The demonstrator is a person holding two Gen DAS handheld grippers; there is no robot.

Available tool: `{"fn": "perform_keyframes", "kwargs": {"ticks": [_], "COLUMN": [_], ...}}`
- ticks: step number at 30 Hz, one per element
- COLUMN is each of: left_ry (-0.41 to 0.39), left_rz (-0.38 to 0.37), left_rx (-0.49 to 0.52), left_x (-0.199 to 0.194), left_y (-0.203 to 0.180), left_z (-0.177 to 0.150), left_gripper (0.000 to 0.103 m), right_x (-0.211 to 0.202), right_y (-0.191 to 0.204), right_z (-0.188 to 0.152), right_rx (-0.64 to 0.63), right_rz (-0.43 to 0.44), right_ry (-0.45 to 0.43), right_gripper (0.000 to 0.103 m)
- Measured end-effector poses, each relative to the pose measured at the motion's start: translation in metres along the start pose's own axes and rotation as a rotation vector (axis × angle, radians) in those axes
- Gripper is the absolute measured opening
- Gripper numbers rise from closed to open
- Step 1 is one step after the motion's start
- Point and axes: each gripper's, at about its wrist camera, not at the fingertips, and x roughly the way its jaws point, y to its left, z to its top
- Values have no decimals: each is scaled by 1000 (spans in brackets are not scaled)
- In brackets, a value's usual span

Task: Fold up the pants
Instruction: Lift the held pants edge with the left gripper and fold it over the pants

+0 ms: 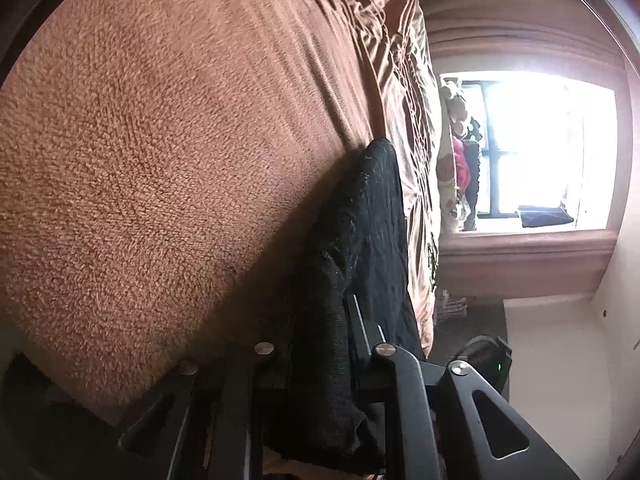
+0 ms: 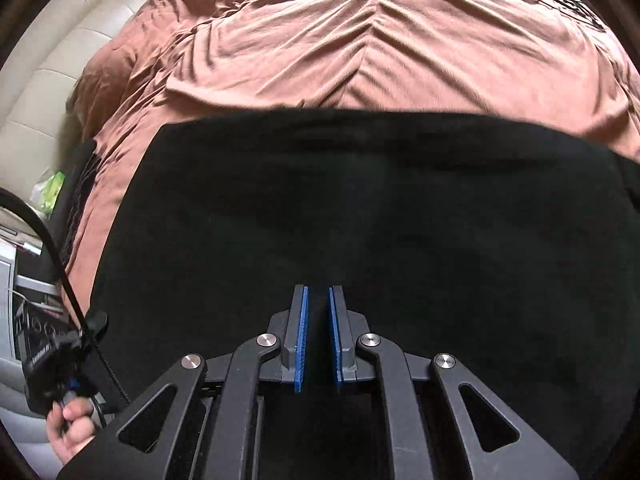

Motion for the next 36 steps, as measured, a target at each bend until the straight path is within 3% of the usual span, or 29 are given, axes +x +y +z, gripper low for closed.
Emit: {"fn": "perform_keyframes", "kwargs": {"ticks": [12, 17, 22, 24, 26, 27, 30, 32, 36], "left_ry": [-15, -12, -3, 2, 8, 11, 24, 34, 58], "left_rz": [-73, -92, -104, -110, -115, -118, -127, -133, -143], "left_rx": [129, 192, 252, 274, 305, 316, 358, 378, 417], "left_x": [-20, -23, -20, -18, -16, -14, -8, -3, 10], "left_y": [-64, -94, -124, -138, -152, -158, -178, -188, -210], "left_z": [-6, -13, -21, -25, -30, -32, -41, -48, -61], "left_gripper": [11, 11, 11, 11, 11, 11, 11, 11, 11], "right_x": [-33, -46, -77, -87, -101, -110, -125, -137, -151], "right_y": [4, -5, -24, -31, -42, -48, -60, -70, -79], "right_z": [-73, -86, -92, -96, -98, -99, -104, -112, -127], "right_rx": [40, 51, 68, 78, 88, 94, 113, 130, 147], "right_rz": [83, 118, 155, 166, 171, 170, 175, 198, 215], "right_ry": [-18, -32, -111, -131, -166, -193, -237, -264, -306], "right_gripper": [7, 7, 8, 17, 58, 65, 70, 81, 87]}}
